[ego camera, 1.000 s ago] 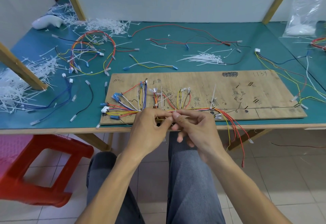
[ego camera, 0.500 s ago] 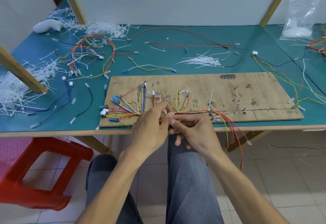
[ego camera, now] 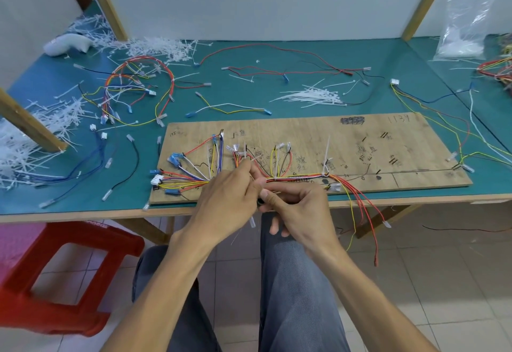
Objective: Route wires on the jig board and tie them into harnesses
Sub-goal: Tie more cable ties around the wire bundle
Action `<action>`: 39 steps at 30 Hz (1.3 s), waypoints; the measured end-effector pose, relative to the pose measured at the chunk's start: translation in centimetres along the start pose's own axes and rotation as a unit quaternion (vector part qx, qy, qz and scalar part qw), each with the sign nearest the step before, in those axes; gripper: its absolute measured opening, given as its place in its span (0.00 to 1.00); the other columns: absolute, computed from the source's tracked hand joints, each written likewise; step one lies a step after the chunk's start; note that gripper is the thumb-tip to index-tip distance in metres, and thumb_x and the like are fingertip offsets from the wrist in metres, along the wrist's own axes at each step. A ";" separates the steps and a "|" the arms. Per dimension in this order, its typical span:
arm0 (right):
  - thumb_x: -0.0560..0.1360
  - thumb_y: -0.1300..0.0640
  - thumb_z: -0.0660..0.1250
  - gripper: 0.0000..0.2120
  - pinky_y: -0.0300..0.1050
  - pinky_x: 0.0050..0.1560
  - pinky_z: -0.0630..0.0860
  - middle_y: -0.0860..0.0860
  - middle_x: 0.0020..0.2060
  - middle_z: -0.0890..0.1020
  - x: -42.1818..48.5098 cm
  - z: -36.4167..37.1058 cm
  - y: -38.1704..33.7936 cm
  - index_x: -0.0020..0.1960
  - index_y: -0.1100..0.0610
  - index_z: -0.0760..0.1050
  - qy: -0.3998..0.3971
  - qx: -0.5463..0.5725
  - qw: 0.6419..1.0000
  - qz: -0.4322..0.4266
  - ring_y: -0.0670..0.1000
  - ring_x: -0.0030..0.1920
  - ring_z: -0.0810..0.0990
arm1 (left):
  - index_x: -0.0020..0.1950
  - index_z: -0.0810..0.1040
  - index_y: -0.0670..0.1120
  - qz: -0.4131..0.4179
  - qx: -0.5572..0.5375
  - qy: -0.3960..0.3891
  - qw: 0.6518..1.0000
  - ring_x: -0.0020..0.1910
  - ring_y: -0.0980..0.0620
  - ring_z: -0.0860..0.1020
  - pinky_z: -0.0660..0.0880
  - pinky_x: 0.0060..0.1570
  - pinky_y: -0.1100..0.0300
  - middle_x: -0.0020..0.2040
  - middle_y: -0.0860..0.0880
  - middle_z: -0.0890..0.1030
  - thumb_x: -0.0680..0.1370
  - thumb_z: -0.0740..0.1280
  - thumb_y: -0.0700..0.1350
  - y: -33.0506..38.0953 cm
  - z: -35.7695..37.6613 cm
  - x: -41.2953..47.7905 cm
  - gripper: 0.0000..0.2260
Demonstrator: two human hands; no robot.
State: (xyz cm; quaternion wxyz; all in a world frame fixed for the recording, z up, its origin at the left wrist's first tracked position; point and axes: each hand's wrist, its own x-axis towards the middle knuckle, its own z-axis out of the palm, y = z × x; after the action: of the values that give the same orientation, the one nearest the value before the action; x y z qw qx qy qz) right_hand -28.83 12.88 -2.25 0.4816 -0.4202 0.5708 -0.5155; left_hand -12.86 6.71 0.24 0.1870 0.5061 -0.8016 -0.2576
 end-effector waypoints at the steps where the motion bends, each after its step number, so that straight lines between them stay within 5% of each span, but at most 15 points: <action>1: 0.79 0.56 0.76 0.05 0.39 0.20 0.71 0.57 0.36 0.88 0.0 0.0 0.0 0.54 0.52 0.88 0.000 0.001 1.000 0.000 0.53 0.23 0.81 | 0.50 0.71 0.57 -0.006 -0.005 -0.001 1.000 0.43 0.51 0.79 0.77 0.45 0.48 0.41 0.56 0.85 0.85 0.63 0.53 0.1 0.0 0.2 0.04; 8: 0.78 0.55 0.77 0.06 0.38 0.19 0.68 0.56 0.36 0.88 0.0 -0.1 0.0 0.54 0.51 0.88 0.008 0.008 1.000 -0.003 0.53 0.23 0.82 | 0.50 0.70 0.57 0.012 0.021 -0.020 1.000 0.44 0.48 0.78 0.74 0.42 0.49 0.40 0.56 0.82 0.86 0.61 0.52 -0.1 0.0 0.7 0.05; 13: 0.78 0.55 0.77 0.04 0.35 0.20 0.66 0.57 0.36 0.88 0.2 0.0 0.0 0.52 0.52 0.88 0.016 0.032 0.999 -0.010 0.52 0.21 0.80 | 0.51 0.68 0.56 0.028 0.039 0.019 0.999 0.41 0.46 0.76 0.71 0.38 0.49 0.37 0.57 0.76 0.85 0.62 0.45 -0.3 0.3 0.7 0.06; 17: 0.77 0.55 0.77 0.04 0.41 0.23 0.73 0.57 0.35 0.87 0.4 0.2 0.1 0.52 0.53 0.89 0.023 0.034 0.999 -0.025 0.62 0.25 0.80 | 0.51 0.67 0.56 0.038 0.044 0.039 0.998 0.41 0.43 0.77 0.72 0.38 0.48 0.37 0.55 0.77 0.85 0.62 0.44 -0.4 0.7 0.6 0.07; 25: 0.79 0.52 0.76 0.05 0.41 0.27 0.72 0.58 0.27 0.83 0.0 -0.2 0.3 0.52 0.51 0.89 0.009 -0.010 0.999 -0.044 0.55 0.19 0.77 | 0.54 0.69 0.46 0.072 0.122 0.152 0.978 0.30 0.35 0.79 0.62 0.29 0.55 0.33 0.48 0.80 0.83 0.66 0.40 0.9 1.4 0.3 0.06; 30: 0.79 0.55 0.75 0.04 0.35 0.25 0.69 0.57 0.25 0.82 0.0 -0.2 0.5 0.50 0.50 0.89 0.024 -0.045 0.998 -0.033 0.54 0.19 0.78 | 0.54 0.66 0.44 0.077 0.164 0.231 0.956 0.22 0.39 0.77 0.60 0.27 0.57 0.26 0.48 0.78 0.87 0.50 0.48 2.1 1.1 0.7 0.10; 34: 0.80 0.55 0.75 0.05 0.37 0.26 0.72 0.54 0.23 0.81 0.0 0.3 0.8 0.46 0.47 0.89 0.054 -0.072 0.995 -0.043 0.54 0.19 0.79 | 0.56 0.61 0.47 0.080 0.133 0.241 0.958 0.29 0.37 0.82 0.70 0.28 0.53 0.35 0.45 0.85 0.86 0.51 0.43 2.0 1.5 1.0 0.02; 39: 0.79 0.54 0.75 0.04 0.41 0.26 0.75 0.52 0.22 0.81 -0.1 0.5 1.3 0.48 0.48 0.89 0.075 -0.101 0.991 -0.052 0.53 0.18 0.79 | 0.56 0.64 0.43 0.054 0.126 0.272 0.953 0.31 0.33 0.83 0.67 0.30 0.54 0.43 0.40 0.87 0.77 0.65 0.32 2.2 1.8 1.3 0.13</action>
State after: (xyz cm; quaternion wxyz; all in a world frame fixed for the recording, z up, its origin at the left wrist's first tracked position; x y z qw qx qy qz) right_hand -28.27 13.01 -3.50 0.3652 -0.4560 0.6316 -0.5096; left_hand -16.02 6.73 0.21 0.3466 0.5321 -0.7725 0.0031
